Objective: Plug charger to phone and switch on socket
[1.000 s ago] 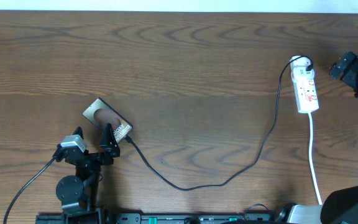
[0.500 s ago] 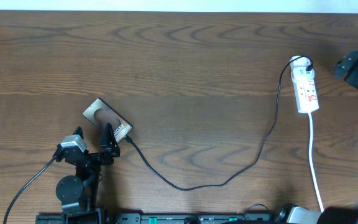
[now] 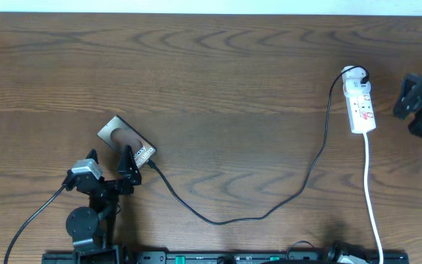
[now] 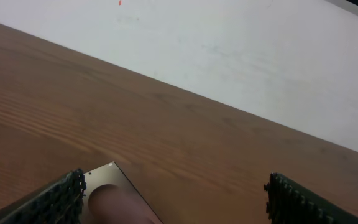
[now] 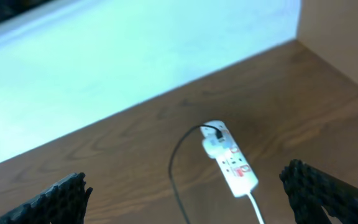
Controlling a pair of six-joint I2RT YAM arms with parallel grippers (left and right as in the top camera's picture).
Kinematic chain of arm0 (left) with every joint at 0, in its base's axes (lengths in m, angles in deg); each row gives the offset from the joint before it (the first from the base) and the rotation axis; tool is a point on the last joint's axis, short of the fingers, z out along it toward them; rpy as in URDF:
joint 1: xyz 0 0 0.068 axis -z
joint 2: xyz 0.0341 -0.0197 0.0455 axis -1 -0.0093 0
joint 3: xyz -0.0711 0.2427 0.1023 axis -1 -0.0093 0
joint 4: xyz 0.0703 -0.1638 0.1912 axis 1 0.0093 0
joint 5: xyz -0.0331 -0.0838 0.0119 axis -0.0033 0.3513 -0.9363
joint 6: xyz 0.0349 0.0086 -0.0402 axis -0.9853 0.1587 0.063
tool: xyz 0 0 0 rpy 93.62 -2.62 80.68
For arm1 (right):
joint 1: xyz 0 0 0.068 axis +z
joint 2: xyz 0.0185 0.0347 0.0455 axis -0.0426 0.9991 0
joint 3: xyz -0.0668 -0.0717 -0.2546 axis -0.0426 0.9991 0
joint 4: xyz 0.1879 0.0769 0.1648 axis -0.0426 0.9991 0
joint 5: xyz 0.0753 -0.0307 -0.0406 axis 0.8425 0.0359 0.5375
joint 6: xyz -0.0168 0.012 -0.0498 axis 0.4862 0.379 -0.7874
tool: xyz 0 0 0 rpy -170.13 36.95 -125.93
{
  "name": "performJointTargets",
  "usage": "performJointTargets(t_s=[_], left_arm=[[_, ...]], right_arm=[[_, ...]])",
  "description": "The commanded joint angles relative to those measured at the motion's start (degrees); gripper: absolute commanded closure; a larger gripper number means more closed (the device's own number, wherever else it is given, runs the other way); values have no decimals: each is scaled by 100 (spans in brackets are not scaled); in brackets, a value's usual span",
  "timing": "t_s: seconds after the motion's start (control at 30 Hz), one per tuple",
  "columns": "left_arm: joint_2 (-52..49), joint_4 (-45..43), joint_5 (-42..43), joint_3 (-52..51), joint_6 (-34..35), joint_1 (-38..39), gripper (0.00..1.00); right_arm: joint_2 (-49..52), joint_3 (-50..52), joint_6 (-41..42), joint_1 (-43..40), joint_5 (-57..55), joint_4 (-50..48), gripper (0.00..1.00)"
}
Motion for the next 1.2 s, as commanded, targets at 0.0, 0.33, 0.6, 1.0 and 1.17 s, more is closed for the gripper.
performJointTargets(t_s=[0.0, 0.33, 0.6, 1.0, 1.17], left_arm=[[35, 278, 55, -46, -81, 2, 9], [35, 278, 55, -46, -81, 2, 9], [35, 278, 55, -46, -79, 2, 9], [35, 278, 55, -46, -79, 2, 9], [35, 278, 55, -46, -79, 2, 9]], right_arm=[[-232, -9, 61, 275, 9, 22, 1], [-649, 175, 59, 1008, -476, -20, 1], [-1692, 2680, 59, 1620, -503, -2621, 1], [-3388, 7628, 61, 1952, -610, -8974, 1], [-4089, 8872, 55, 1947, -669, -9711, 1]])
